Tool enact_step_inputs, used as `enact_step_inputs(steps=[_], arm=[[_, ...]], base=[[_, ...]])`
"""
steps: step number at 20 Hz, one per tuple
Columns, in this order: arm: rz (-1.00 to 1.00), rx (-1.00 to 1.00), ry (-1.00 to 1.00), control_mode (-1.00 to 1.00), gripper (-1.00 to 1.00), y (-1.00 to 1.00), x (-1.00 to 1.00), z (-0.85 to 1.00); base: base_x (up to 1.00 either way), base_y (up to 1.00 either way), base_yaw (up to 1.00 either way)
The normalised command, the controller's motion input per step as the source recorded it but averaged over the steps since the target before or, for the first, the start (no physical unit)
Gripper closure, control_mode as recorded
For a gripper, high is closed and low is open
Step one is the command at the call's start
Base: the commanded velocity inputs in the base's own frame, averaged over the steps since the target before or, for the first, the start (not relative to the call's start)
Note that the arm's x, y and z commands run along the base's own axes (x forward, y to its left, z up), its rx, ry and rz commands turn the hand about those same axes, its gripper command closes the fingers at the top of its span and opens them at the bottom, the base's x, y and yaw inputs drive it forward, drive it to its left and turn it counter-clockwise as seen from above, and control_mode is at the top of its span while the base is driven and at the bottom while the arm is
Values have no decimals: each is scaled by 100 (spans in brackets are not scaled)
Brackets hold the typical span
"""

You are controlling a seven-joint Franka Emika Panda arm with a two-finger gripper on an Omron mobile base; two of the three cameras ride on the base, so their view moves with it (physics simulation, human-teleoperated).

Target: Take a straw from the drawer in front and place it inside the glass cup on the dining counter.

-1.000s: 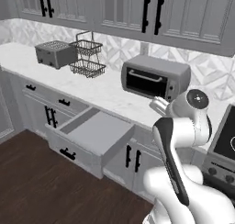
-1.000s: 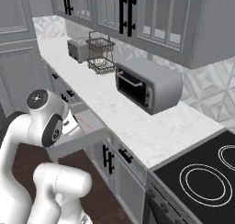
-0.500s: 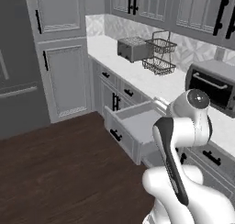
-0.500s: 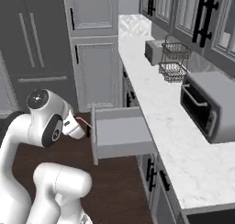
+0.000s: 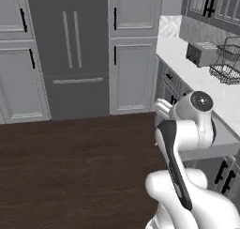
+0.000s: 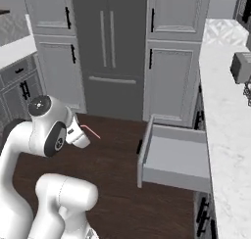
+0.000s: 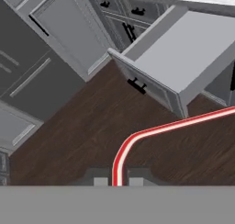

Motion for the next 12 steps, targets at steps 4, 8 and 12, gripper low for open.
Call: enact_step_inputs(steps=[4,8,12], arm=[[0,0,0,100,100,0,0,0],[0,0,0,100,100,0,0,0],[0,0,0,100,100,0,0,0]], base=[[-9,62,46],[-11,66,43],[-12,72,47]])
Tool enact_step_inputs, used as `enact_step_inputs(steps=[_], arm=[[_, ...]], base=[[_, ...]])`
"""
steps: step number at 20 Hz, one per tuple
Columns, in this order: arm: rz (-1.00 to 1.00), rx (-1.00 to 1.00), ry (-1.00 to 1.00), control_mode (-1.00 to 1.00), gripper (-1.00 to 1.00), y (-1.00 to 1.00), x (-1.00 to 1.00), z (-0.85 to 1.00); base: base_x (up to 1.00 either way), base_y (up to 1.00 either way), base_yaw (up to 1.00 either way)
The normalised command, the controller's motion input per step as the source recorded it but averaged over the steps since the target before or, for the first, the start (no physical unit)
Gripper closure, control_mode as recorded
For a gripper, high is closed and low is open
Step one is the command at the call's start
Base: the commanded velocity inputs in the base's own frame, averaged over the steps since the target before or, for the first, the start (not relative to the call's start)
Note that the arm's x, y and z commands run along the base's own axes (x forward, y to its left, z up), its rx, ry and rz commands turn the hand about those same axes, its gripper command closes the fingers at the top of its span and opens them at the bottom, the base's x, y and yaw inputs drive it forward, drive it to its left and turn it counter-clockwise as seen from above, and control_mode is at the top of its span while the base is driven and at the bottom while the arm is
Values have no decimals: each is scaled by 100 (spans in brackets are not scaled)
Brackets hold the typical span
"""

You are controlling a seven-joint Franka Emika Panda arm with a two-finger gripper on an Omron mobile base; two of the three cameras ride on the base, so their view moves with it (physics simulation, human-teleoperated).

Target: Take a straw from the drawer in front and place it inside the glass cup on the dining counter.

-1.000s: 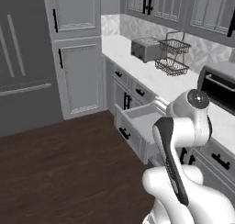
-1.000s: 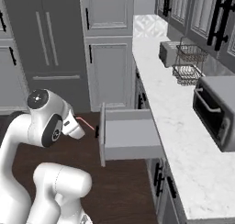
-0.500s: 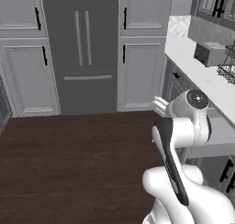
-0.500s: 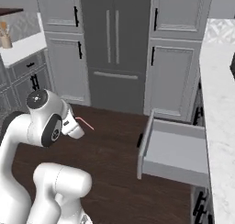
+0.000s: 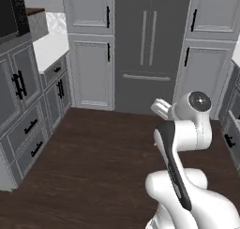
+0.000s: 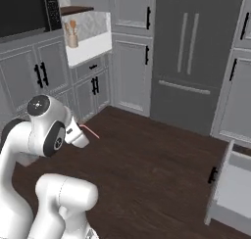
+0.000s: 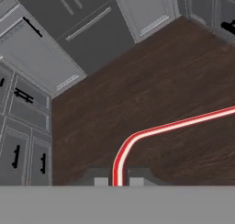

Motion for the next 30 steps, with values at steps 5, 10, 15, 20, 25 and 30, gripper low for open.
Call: enact_step_inputs(steps=[5,10,15,20,25,30], arm=[[0,0,0,100,100,0,0,0],[0,0,0,100,100,0,0,0],[0,0,0,100,100,0,0,0],[0,0,0,100,100,0,0,0],[0,0,0,100,100,0,0,0],[0,0,0,100,100,0,0,0]], base=[[-13,83,48],[-2,100,46],[36,75,39],[91,47,34],[87,67,38],[41,90,52]])
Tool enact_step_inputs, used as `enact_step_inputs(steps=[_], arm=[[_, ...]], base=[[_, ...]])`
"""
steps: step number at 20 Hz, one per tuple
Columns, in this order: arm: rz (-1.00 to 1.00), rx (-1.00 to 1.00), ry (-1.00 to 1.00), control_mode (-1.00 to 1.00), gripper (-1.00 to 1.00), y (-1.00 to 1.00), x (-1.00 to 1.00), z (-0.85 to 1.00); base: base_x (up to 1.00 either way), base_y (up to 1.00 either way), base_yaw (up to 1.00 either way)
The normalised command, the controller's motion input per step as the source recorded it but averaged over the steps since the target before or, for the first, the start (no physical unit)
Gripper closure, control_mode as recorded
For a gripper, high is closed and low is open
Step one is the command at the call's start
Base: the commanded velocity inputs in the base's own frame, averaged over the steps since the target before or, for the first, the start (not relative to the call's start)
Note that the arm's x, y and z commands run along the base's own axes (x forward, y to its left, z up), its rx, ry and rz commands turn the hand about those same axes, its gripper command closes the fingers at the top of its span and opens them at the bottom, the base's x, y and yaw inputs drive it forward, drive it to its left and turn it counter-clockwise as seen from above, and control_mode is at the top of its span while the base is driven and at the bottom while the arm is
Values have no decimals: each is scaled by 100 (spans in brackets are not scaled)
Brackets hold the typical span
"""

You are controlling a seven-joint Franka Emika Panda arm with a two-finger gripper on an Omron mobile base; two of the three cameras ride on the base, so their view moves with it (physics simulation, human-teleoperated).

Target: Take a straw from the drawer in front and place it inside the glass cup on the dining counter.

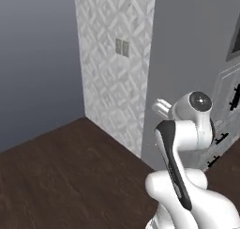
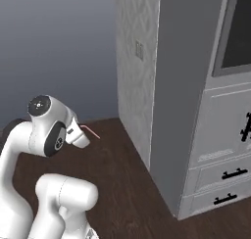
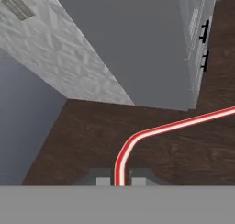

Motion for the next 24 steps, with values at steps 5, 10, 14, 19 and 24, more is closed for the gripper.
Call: enact_step_inputs(steps=[5,10,14,19,24], arm=[[0,0,0,100,100,0,0,0],[0,0,0,100,100,0,0,0],[0,0,0,100,100,0,0,0],[0,0,0,100,100,0,0,0],[0,0,0,100,100,0,0,0]], base=[[50,70,59],[100,10,43],[100,0,37],[100,0,53],[100,-33,51]])
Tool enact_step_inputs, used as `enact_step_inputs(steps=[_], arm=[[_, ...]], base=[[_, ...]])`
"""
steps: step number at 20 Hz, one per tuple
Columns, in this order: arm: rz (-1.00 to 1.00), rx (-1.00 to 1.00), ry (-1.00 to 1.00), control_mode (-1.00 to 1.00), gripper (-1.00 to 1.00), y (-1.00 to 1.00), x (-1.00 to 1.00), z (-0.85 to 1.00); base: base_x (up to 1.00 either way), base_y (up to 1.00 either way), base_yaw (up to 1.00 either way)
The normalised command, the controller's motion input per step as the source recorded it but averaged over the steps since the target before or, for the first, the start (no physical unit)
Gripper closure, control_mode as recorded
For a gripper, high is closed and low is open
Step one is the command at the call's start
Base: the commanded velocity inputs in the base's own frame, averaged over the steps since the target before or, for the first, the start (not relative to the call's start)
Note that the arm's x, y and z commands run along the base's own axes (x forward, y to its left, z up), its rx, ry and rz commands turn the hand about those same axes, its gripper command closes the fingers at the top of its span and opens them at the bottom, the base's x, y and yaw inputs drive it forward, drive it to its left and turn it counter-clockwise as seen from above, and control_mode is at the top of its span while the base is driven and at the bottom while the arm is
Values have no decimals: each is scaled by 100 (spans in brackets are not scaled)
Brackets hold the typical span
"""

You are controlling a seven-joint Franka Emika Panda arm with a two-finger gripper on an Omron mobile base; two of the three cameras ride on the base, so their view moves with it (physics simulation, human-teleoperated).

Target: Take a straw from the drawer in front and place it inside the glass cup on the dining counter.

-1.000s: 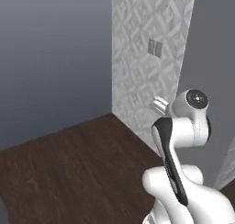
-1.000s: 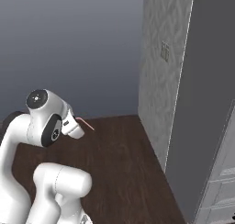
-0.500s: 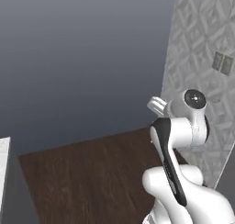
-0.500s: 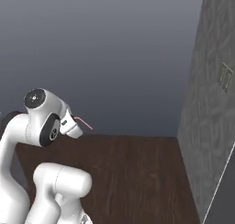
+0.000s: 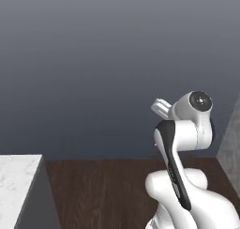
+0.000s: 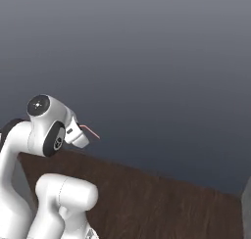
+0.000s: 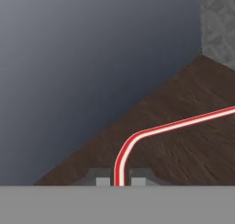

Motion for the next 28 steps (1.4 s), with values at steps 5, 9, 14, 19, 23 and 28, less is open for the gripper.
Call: enact_step_inputs(steps=[5,9,14,19,23,28], arm=[[0,0,0,100,100,0,0,0],[0,0,0,100,100,0,0,0],[0,0,0,100,100,0,0,0],[0,0,0,100,100,0,0,0],[0,0,0,100,100,0,0,0],[0,0,0,100,100,0,0,0]], base=[[100,-62,49],[100,-55,58],[100,-31,63],[98,-25,72],[83,-7,74],[82,0,71]])
